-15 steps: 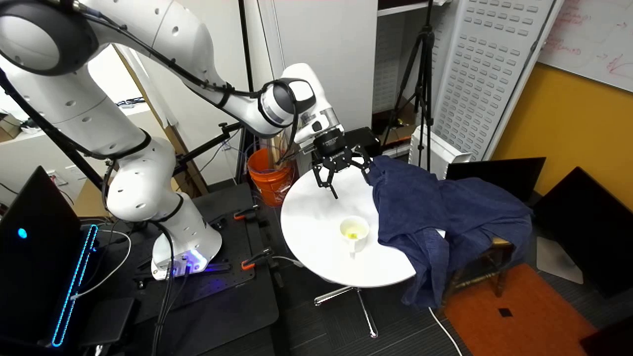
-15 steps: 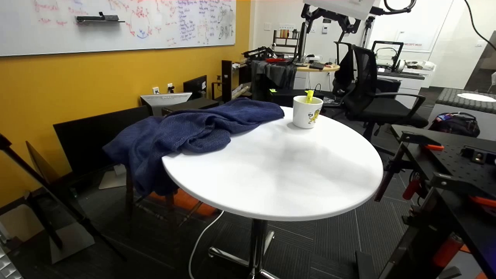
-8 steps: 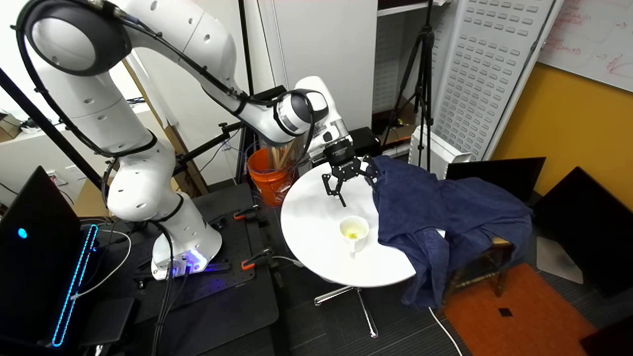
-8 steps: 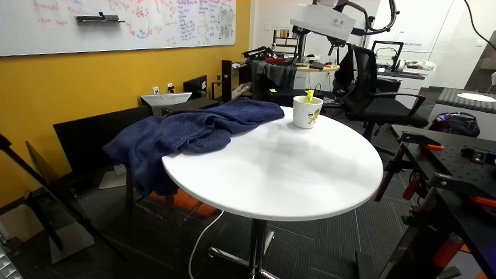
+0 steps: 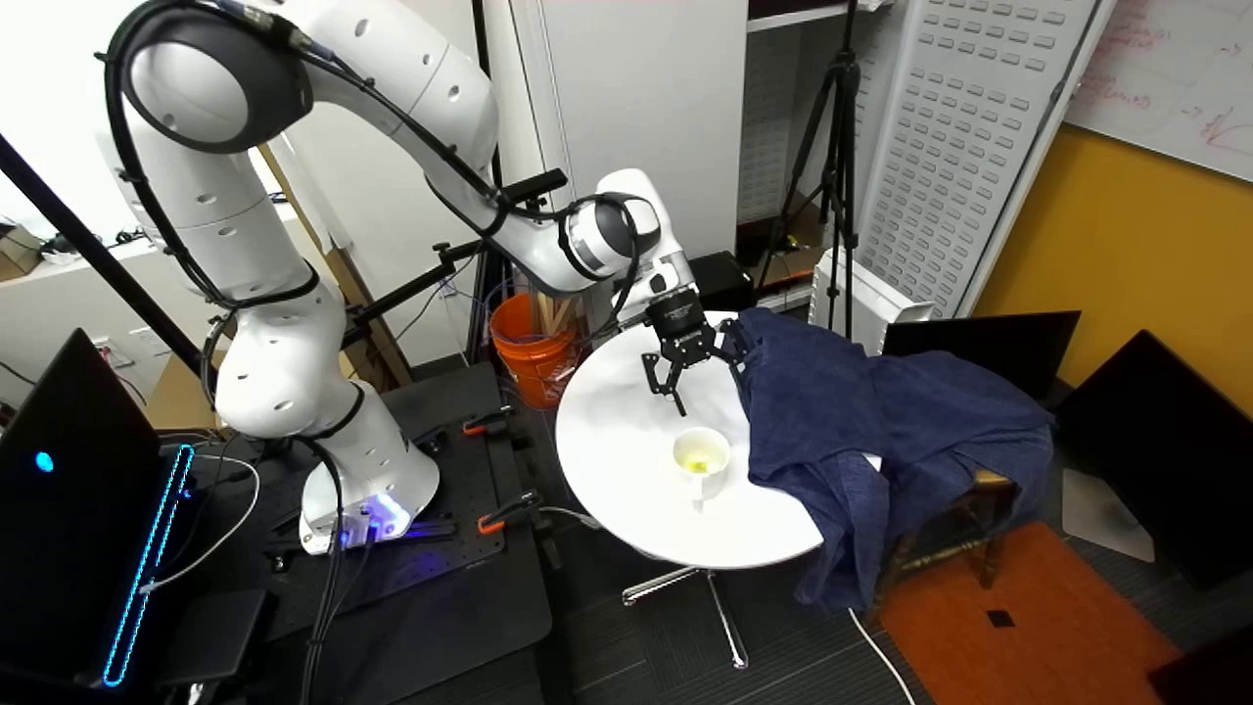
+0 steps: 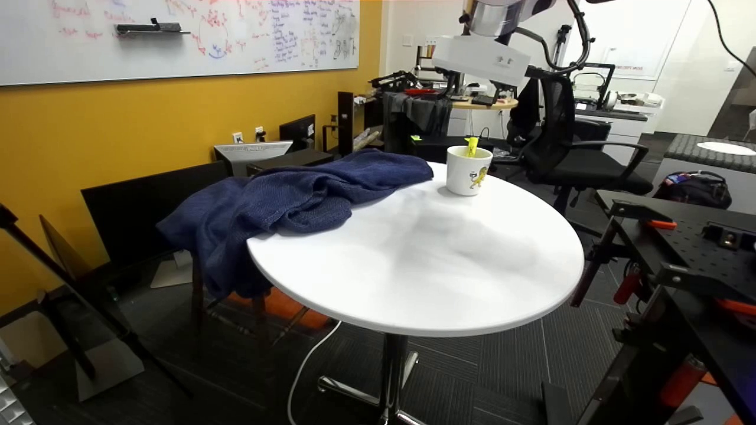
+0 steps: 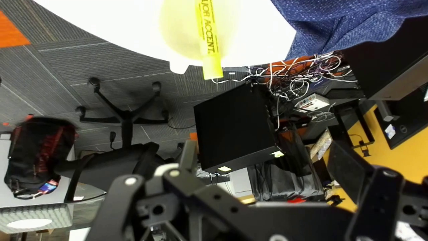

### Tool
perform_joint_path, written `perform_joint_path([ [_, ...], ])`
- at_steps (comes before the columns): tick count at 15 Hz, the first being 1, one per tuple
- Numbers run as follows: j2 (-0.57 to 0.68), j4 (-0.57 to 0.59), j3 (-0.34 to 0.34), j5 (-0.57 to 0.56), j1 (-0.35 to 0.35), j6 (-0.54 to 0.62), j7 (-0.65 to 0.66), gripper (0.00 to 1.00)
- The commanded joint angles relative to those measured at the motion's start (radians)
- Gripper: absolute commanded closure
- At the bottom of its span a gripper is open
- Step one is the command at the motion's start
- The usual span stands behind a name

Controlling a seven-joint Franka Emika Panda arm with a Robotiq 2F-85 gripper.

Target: Pick up the marker from the cup and put it on the table

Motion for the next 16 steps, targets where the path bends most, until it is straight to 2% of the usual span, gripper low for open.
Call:
perform_joint_path([
  [1,0.031,0.019,-0.024,0.02,0.023,-0.011,0.004,0.0],
  [5,0.049,0.013,-0.033,0.044,0.023,-0.01,-0.006,0.0],
  [6,0.055,0.013,-0.036,0.051,0.023,-0.01,-0.008,0.03],
  [9,0.07,0.014,-0.042,0.069,0.024,-0.007,-0.009,0.21],
  [10,0.075,0.014,-0.044,0.072,0.023,-0.004,-0.011,0.3],
  [12,0.085,0.015,-0.049,0.07,0.02,0.008,-0.01,0.29],
  [13,0.089,0.015,-0.053,0.066,0.018,0.017,-0.011,0.34],
  [14,0.093,0.016,-0.056,0.063,0.015,0.028,-0.014,0.3],
  [15,0.098,0.017,-0.06,0.06,0.013,0.037,-0.016,0.34],
  [16,0.103,0.018,-0.064,0.063,0.011,0.047,-0.021,0.3],
])
